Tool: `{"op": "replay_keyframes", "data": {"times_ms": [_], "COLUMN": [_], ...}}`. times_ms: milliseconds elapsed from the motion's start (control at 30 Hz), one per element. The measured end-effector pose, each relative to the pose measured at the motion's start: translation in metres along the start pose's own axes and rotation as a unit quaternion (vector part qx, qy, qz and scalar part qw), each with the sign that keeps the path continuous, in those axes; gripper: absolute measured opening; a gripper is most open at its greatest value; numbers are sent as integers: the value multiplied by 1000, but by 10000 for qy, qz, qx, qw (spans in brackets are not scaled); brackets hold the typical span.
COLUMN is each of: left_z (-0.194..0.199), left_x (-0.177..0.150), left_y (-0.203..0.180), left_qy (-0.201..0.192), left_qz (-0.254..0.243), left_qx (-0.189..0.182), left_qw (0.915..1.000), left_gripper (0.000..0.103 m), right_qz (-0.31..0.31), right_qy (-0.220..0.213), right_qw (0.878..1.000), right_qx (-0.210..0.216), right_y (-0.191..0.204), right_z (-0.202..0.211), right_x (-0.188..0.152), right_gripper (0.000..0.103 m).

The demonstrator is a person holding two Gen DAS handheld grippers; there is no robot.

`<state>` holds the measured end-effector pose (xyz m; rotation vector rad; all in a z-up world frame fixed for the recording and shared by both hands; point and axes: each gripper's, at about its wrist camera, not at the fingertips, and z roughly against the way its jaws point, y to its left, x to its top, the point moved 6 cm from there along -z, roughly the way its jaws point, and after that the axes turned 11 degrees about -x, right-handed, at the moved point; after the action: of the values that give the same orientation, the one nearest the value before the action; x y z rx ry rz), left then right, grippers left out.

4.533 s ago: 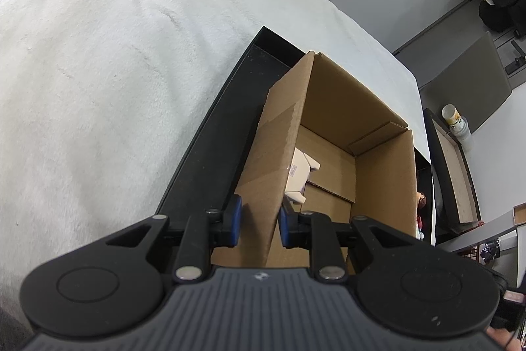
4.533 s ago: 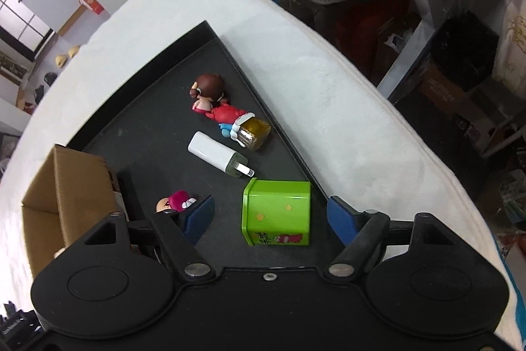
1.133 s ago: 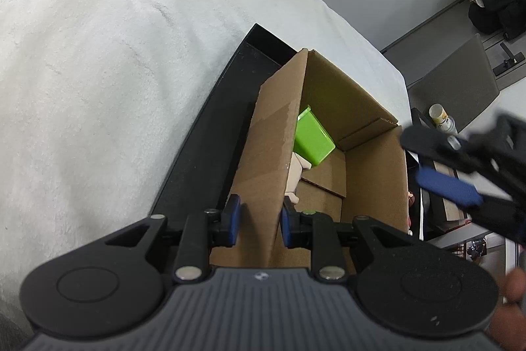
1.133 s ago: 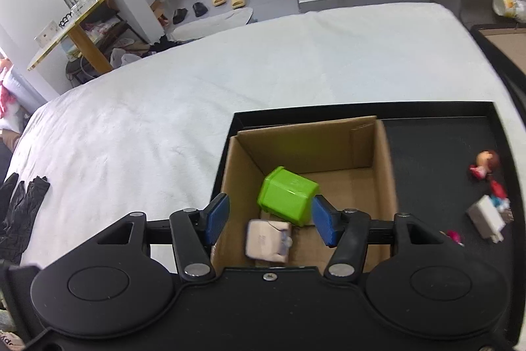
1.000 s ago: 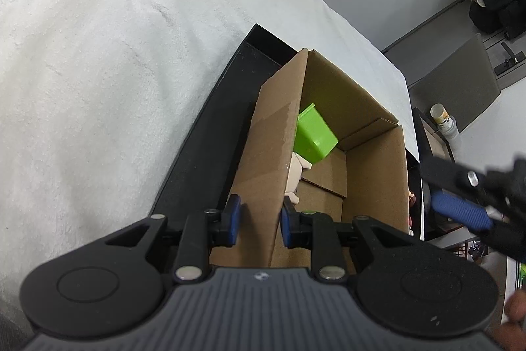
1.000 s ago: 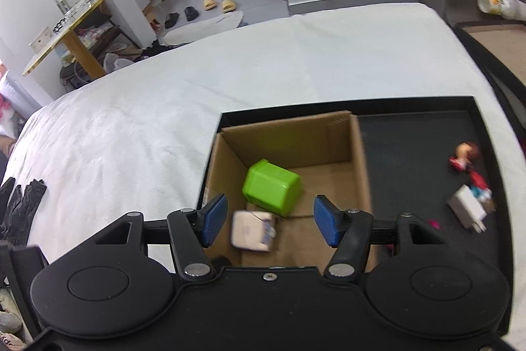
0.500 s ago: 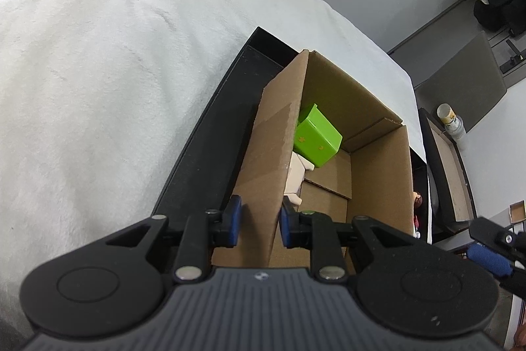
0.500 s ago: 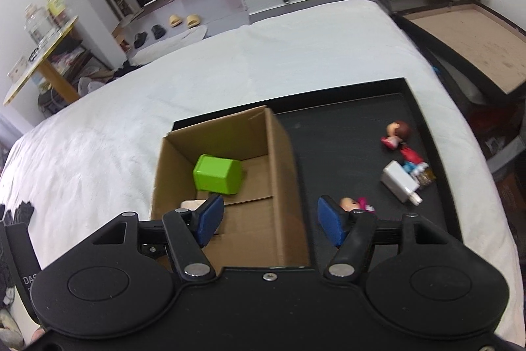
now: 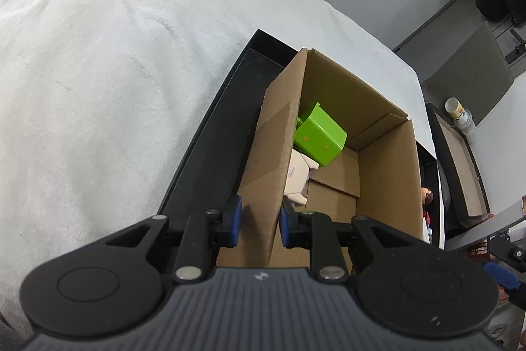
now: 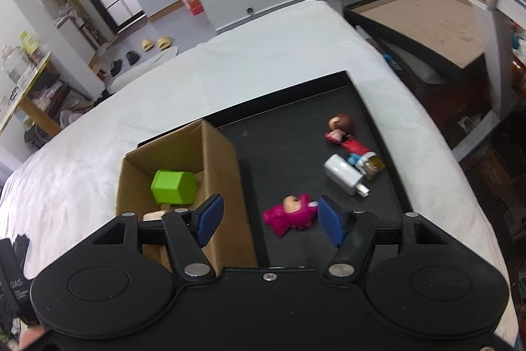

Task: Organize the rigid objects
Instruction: 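Move the right tool to the pink figure and grasp it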

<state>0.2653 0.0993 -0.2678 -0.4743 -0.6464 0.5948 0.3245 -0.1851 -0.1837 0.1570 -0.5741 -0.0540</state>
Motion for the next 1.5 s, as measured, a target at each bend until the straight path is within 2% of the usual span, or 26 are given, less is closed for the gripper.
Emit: {"op": "replay_keyframes", "data": {"times_ms": [500,700,867,1133,1500], "left_z": [1,2,4,4,3], "left_x": [-1,1,2,4,5], "left_y": [-1,2,5,8,9], "left_qy": [-88,-109,-135,-106,-85], "left_qz": [-39,6,16,14,-3], "left_qx": [22,22,3,-93,-202], "left_qw": [10000,9999,9999,9999,9998], "left_gripper": [21,21,21,21,21], "right_qz": [-466,-577,-660,-628,-552], "right_qy": [202,428,681,826,969], "right_qw": [9987,9974,9955,9943,9926], "right_qx": [-56,-68,-34,-241,-474], "right_y": [-37,-41,-35,-14,3], "right_z": [-29,-49,-73,-106,-137], "right_x": [-3,-8,-12,-16,-24], "right_gripper": [63,63,64,68,69]}}
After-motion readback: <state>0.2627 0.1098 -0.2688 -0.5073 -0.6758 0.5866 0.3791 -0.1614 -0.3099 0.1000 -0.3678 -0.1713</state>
